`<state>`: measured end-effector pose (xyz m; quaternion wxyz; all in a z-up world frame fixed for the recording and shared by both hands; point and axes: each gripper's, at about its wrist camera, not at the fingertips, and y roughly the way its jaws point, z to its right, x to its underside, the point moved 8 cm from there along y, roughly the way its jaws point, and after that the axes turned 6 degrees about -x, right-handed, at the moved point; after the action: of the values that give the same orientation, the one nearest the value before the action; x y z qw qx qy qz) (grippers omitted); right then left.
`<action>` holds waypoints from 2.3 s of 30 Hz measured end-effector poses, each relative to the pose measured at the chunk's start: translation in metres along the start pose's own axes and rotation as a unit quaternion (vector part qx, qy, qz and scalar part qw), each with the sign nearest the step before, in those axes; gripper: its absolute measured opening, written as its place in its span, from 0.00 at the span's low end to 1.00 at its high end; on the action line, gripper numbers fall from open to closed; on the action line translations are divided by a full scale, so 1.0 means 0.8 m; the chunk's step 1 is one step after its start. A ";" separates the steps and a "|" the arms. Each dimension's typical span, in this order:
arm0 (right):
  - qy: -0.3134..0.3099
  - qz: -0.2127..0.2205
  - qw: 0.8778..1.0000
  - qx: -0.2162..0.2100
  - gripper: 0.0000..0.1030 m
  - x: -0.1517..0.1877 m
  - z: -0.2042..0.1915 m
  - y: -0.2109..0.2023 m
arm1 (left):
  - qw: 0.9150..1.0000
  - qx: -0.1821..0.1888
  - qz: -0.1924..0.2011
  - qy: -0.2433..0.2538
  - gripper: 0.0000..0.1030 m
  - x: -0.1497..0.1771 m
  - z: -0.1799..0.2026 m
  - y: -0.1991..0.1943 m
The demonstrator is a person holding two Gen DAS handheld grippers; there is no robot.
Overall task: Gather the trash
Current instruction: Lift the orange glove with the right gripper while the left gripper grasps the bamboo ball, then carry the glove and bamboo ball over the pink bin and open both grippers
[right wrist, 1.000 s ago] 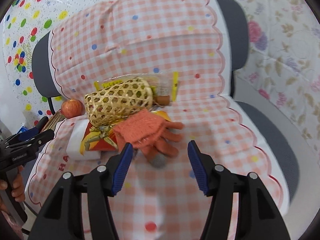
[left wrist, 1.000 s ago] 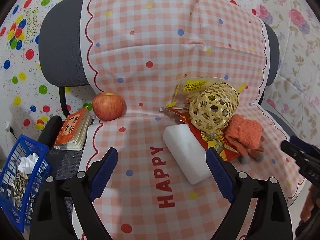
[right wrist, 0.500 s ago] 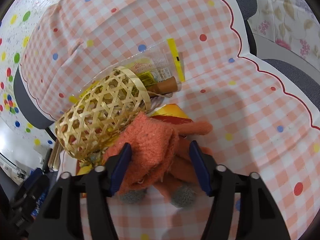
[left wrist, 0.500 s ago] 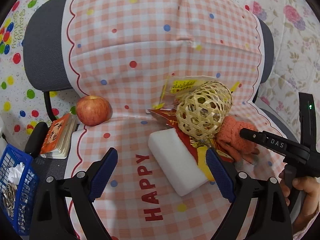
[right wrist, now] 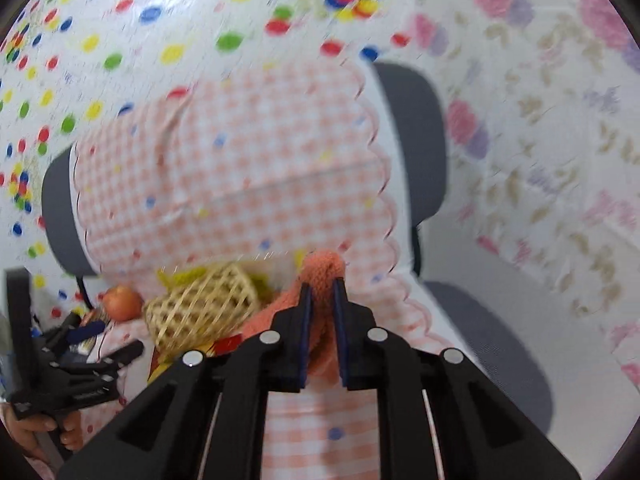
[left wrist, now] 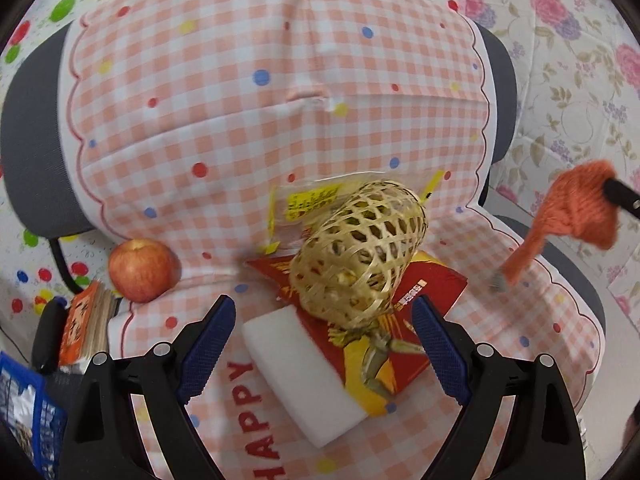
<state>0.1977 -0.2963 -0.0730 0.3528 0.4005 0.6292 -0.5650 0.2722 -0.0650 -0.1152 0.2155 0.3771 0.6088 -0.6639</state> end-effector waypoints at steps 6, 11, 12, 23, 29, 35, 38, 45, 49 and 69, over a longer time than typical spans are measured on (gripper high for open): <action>0.015 -0.011 1.000 -0.006 0.11 0.010 0.016 0.002 | 0.999 -0.012 -0.008 0.031 0.86 -0.009 0.014 0.032; 0.032 -0.024 0.999 -0.021 0.11 0.026 0.018 0.009 | 0.999 0.007 -0.015 0.050 0.85 -0.010 0.021 0.054; 0.033 -0.024 0.999 -0.022 0.11 0.027 0.018 0.010 | 0.999 0.017 -0.016 0.049 0.85 -0.009 0.022 0.057; 0.036 -0.024 0.999 -0.030 0.11 0.036 0.013 0.008 | 0.998 0.052 0.026 0.025 0.71 -0.021 0.036 0.019; 0.019 0.022 1.000 -0.012 0.11 0.014 0.018 -0.026 | 0.991 0.083 0.109 -0.008 0.71 -0.064 0.050 -0.065; 0.011 0.045 0.999 0.011 0.11 -0.002 0.029 -0.080 | 0.983 0.109 0.150 -0.006 0.71 -0.090 0.070 -0.137; 0.010 0.043 0.999 0.013 0.11 0.006 0.033 -0.104 | 0.983 0.106 0.153 0.004 0.71 -0.078 0.086 -0.159; 0.017 0.036 0.999 0.027 0.11 0.038 0.050 -0.162 | 0.983 0.118 0.138 0.023 0.71 -0.014 0.118 -0.192; 0.027 0.030 0.998 0.041 0.11 0.059 0.062 -0.200 | 0.983 0.134 0.123 0.032 0.71 0.015 0.135 -0.206; 0.050 -0.044 0.984 0.168 0.11 0.217 0.124 -0.347 | 0.958 0.247 0.017 0.144 0.71 0.191 0.298 -0.248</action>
<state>-0.1283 -0.3880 -0.1206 0.2234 0.4540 0.5593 -0.6567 -0.0272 -0.2371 -0.1096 0.0368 0.5210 0.4436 -0.7283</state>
